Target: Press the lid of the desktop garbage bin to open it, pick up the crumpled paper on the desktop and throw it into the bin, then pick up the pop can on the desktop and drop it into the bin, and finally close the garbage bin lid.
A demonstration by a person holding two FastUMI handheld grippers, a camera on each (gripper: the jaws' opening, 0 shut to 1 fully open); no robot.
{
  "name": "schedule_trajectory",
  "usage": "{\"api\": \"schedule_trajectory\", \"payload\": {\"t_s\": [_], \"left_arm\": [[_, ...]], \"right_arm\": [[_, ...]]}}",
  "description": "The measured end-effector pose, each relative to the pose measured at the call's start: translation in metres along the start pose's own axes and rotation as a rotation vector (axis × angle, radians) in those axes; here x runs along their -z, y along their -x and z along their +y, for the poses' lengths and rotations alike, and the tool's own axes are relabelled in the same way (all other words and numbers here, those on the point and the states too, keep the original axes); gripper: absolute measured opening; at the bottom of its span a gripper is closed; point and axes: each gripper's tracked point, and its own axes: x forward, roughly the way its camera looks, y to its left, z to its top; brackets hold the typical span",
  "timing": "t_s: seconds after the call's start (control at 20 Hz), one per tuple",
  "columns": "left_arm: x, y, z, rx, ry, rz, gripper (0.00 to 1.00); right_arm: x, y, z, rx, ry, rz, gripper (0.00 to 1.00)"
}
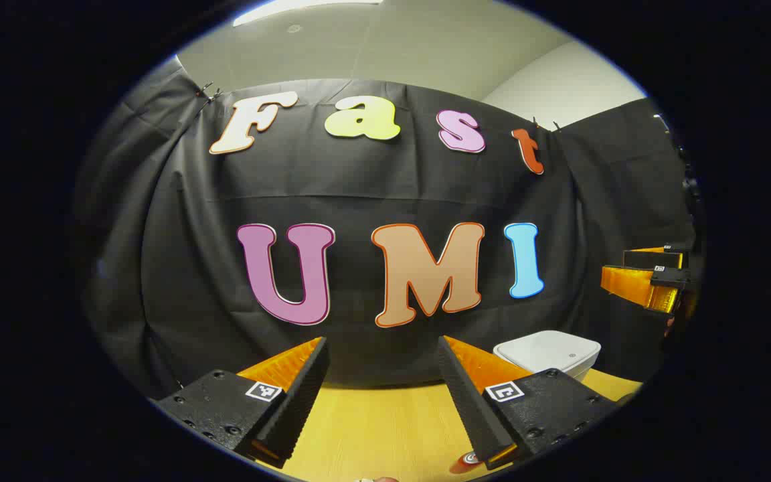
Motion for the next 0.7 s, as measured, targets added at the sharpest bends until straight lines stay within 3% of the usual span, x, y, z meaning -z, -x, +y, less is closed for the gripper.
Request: {"api": "schedule_trajectory", "payload": {"t_s": [0.7], "left_arm": [[0.0058,-0.0051,-0.0081,0.020,-0.007,0.024,0.94]], "right_arm": [[0.0046,-0.0070,-0.0086,0.012,-0.015,0.023,1.00]]}}
